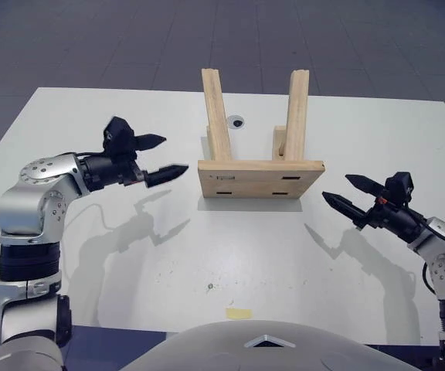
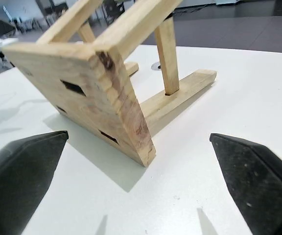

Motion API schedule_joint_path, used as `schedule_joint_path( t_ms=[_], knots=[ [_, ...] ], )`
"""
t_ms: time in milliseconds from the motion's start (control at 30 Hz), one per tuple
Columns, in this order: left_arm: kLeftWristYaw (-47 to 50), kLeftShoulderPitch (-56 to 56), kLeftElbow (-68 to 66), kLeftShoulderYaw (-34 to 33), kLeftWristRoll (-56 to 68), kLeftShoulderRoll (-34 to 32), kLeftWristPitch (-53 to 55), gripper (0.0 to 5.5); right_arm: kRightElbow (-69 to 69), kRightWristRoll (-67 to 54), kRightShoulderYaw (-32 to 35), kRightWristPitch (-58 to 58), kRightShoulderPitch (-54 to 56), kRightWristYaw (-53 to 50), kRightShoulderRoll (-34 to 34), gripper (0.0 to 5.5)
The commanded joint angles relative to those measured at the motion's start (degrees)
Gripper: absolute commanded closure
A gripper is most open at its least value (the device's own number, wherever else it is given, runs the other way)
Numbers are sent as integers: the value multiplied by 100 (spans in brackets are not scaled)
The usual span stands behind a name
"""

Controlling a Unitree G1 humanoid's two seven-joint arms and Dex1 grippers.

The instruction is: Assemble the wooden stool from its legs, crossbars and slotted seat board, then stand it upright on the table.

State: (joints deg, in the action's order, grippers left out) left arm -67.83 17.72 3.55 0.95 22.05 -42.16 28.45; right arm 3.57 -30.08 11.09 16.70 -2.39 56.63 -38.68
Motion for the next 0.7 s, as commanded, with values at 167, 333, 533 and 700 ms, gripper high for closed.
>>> schedule_joint_path(
  t_ms=[167, 333, 533, 700],
  knots=[
    [405, 965, -2553, 1546, -1818, 1216, -2821, 11, 2390, 1399, -1159, -1559, 1823, 805, 302, 10],
    [584, 1177, -3320, 1483, -1852, 1633, -3016, 40, 3465, 1684, -1366, -2105, 2472, 990, 728, 55],
    [311, 1287, -3513, 1316, -1677, 1618, -2829, 138, 3678, 1621, -1261, -2209, 2426, 1255, 751, 148],
    [178, 1166, -3380, 1295, -1649, 1619, -2544, 227, 3138, 1332, -1218, -1506, 2148, 1438, 824, 233]
  ],
)
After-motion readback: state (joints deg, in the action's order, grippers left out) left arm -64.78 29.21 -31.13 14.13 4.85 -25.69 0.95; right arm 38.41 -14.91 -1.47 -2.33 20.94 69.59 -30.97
